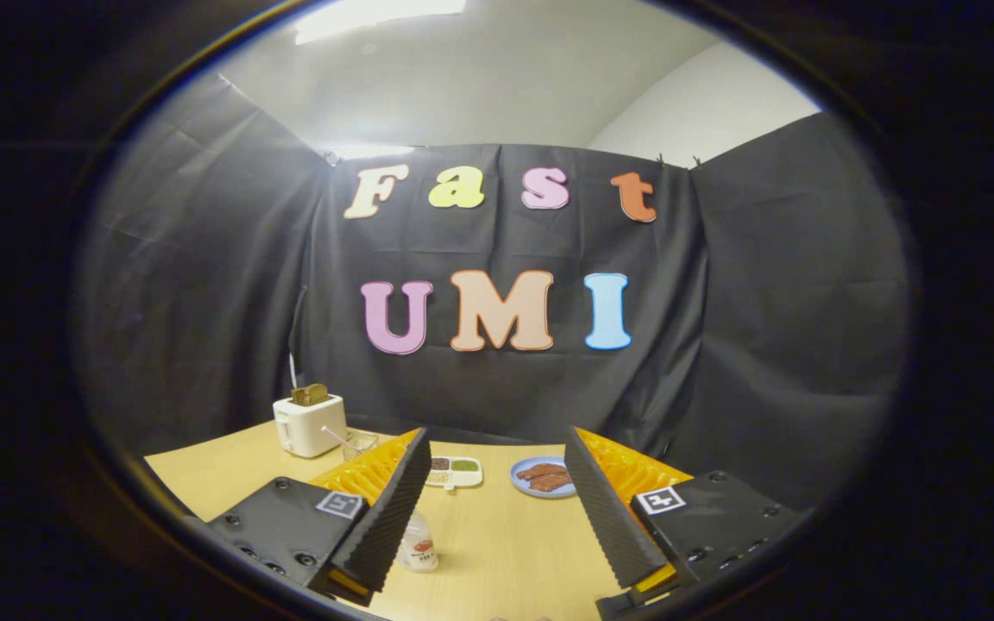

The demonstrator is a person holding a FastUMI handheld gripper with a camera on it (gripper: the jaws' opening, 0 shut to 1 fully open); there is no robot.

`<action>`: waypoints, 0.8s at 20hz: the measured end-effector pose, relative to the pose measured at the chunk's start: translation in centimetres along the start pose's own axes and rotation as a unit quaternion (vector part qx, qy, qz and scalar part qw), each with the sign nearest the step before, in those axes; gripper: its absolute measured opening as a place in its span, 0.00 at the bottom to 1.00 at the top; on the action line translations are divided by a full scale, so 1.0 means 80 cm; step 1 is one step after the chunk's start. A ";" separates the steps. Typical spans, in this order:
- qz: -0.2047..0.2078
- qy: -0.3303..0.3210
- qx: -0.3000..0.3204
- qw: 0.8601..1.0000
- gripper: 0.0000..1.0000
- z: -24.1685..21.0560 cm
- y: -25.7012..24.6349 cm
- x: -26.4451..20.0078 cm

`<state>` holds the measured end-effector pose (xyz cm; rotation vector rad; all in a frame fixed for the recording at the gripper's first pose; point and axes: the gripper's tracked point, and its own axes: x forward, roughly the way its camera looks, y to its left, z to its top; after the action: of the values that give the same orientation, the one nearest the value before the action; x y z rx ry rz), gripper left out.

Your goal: Take the bottle from table, then pour the juice into the cup, finally place the bottle on the coaster

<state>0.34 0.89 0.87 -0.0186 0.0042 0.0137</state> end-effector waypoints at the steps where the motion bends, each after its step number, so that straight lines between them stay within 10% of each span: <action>1: 0.000 0.001 -0.001 1.000 1.00 0.001 0.000 0.002; 16: 0.044 0.048 -0.019 0.998 1.00 -0.005 0.038 -0.003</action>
<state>0.06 3.94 0.46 -0.0563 0.1009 0.1004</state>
